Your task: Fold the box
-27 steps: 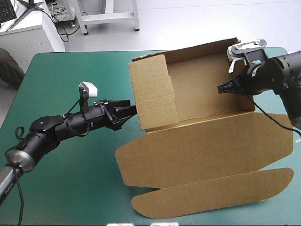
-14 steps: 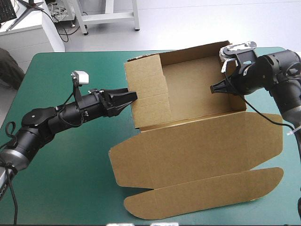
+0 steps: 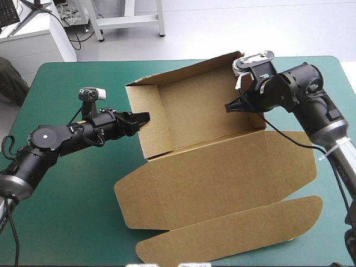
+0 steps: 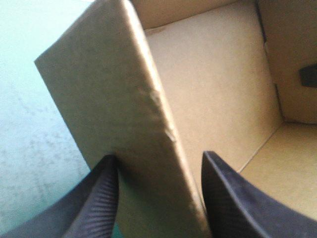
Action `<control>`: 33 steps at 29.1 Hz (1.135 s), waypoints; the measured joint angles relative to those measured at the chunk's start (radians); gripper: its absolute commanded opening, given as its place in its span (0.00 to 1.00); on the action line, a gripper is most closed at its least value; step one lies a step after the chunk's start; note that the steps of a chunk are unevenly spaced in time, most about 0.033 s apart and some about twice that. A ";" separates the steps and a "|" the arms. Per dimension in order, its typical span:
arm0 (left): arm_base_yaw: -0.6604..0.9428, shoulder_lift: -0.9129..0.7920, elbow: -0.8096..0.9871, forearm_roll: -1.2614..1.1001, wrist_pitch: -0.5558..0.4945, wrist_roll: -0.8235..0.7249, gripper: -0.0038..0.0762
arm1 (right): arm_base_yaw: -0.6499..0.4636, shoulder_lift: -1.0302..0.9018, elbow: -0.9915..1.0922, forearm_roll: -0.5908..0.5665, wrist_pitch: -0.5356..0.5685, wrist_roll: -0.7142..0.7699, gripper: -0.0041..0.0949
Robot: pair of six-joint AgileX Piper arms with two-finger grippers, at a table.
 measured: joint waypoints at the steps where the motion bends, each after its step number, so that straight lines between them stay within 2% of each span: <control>1: -0.001 0.000 -0.016 0.066 0.000 -0.038 0.46 | 0.013 0.006 0.000 -0.008 -0.007 0.015 0.03; 7: -0.055 0.006 -0.133 0.535 0.018 -0.426 0.46 | 0.075 0.051 0.000 -0.022 -0.057 0.076 0.03; 8: -0.089 0.022 -0.160 0.685 0.032 -0.551 0.46 | 0.087 0.067 0.000 -0.022 -0.067 0.097 0.03; 9: -0.103 0.032 -0.172 0.761 0.042 -0.605 0.44 | 0.092 0.076 0.000 -0.022 -0.072 0.107 0.03; 14: -0.168 0.109 -0.212 1.035 0.084 -0.850 0.30 | 0.098 0.126 -0.017 -0.008 -0.073 0.150 0.03; 18: -0.184 0.172 -0.232 1.126 0.091 -0.947 0.17 | 0.103 0.162 -0.026 -0.016 -0.073 0.184 0.03; 20: -0.184 0.200 -0.236 1.143 0.093 -0.970 0.06 | 0.103 0.182 -0.026 -0.016 -0.071 0.196 0.03; 21: -0.184 0.213 -0.237 1.148 0.094 -0.980 0.04 | 0.103 0.198 -0.026 -0.016 -0.067 0.204 0.03; 33: -0.179 0.333 -0.275 1.173 0.094 -1.022 0.04 | 0.100 0.362 -0.032 0.007 -0.061 0.235 0.03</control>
